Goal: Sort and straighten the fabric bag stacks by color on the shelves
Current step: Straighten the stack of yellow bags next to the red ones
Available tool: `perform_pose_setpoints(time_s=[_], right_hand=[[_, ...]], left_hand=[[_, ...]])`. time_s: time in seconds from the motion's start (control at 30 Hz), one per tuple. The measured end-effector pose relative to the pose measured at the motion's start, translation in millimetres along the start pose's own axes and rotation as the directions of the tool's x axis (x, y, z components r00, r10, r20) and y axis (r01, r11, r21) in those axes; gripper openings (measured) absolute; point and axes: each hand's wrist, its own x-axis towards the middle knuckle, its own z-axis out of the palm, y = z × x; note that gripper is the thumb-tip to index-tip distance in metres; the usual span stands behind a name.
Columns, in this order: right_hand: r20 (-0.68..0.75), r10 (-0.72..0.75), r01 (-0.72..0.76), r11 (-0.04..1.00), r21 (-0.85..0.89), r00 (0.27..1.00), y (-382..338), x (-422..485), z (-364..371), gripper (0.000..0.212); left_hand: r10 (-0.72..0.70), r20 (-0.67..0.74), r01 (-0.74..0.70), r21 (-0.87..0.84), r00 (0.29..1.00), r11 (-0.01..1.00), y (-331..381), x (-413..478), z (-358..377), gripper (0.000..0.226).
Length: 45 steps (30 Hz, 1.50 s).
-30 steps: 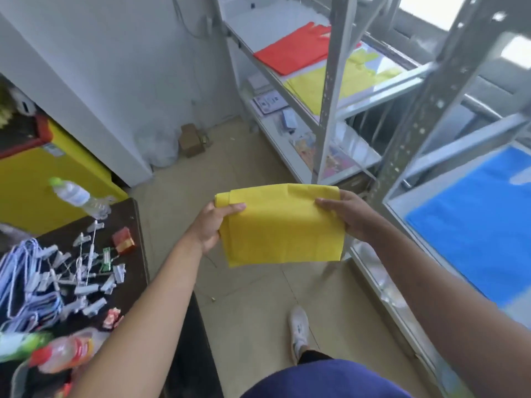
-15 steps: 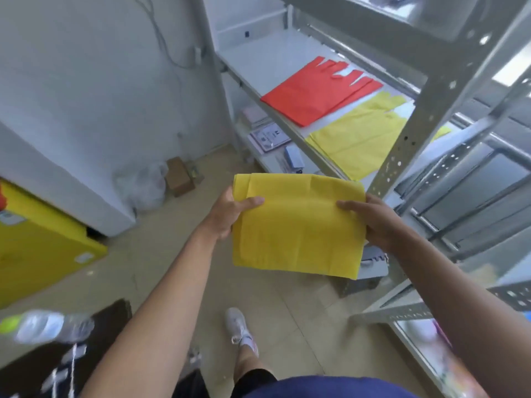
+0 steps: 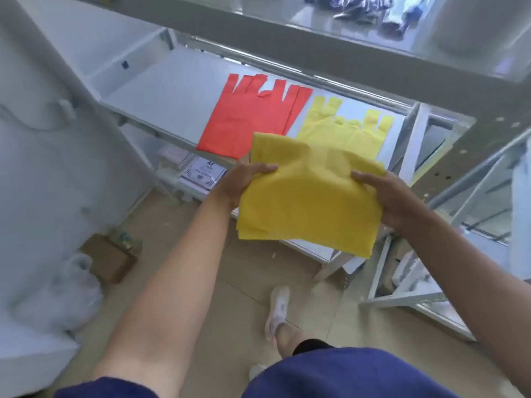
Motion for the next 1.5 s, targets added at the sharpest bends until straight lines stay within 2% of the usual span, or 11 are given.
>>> perform_pose_setpoints(time_s=[0.23, 0.37, 0.53, 0.6, 0.7, 0.8, 0.9, 1.0, 1.23, 1.37, 1.5], right_hand=[[-0.205, -0.057, 0.063, 0.998, 0.021, 0.977, -14.2, 106.4, 17.5, 0.031], [-0.272, -0.079, 0.071, 0.997, -0.038, 0.959, -48.8, 165.5, 7.8, 0.065], [-0.274, -0.444, 0.465, 0.885, 0.011, 0.853, -99.1, 193.8, -11.6, 0.045], [-0.232, -0.486, 0.513, 0.855, 0.073, 0.843, -96.3, 192.4, -21.5, 0.04], [-0.367, -0.361, 0.366, 0.929, -0.058, 0.857, -60.9, 189.1, -30.9, 0.045], [-0.473, -0.218, 0.122, 0.966, -0.226, 0.854, -22.3, 199.5, -49.3, 0.052], [-0.509, -0.008, -0.109, 0.974, -0.2, 0.861, 13.8, 212.7, -62.9, 0.043], [-0.544, 0.101, -0.233, 0.956, -0.179, 0.833, 45.6, 216.9, -65.9, 0.037], [-0.605, -0.038, -0.13, 0.964, -0.231, 0.796, 59.3, 212.6, -60.8, 0.044], [-0.632, -0.184, -0.046, 0.943, -0.329, 0.753, 61.5, 200.1, -50.2, 0.041], [-0.622, -0.219, -0.121, 0.881, -0.456, 0.752, 60.5, 193.8, -40.1, 0.056]], left_hand=[[0.043, 0.084, -0.056, 0.157, 0.996, 0.986, 49.3, 136.0, -29.3, 0.049], [0.066, 0.15, -0.097, 0.212, 0.986, 0.972, 78.8, 199.9, -34.2, 0.046], [0.257, 0.224, -0.256, -0.037, 0.94, 0.966, 117.4, 242.0, -12.5, 0.049], [0.279, 0.277, -0.266, -0.085, 0.92, 0.96, 116.3, 254.0, -6.7, 0.053], [0.192, 0.319, -0.224, 0.067, 0.928, 0.972, 81.0, 279.1, -10.8, 0.066], [0.017, 0.221, -0.081, 0.285, 0.975, 0.955, 25.2, 304.1, -26.9, 0.077], [-0.075, 0.084, 0.023, 0.501, 0.994, 0.865, -21.3, 310.2, -43.3, 0.081], [-0.059, 0.036, 0.031, 0.525, 0.998, 0.851, -35.8, 310.3, -45.8, 0.076], [0.099, 0.186, -0.201, 0.686, 0.978, 0.699, -30.1, 300.9, -26.2, 0.066], [0.086, 0.204, -0.215, 0.779, 0.975, 0.589, -37.9, 293.8, -22.7, 0.067], [0.13, 0.203, -0.241, 0.852, 0.971, 0.466, -45.2, 284.7, -19.2, 0.06]])
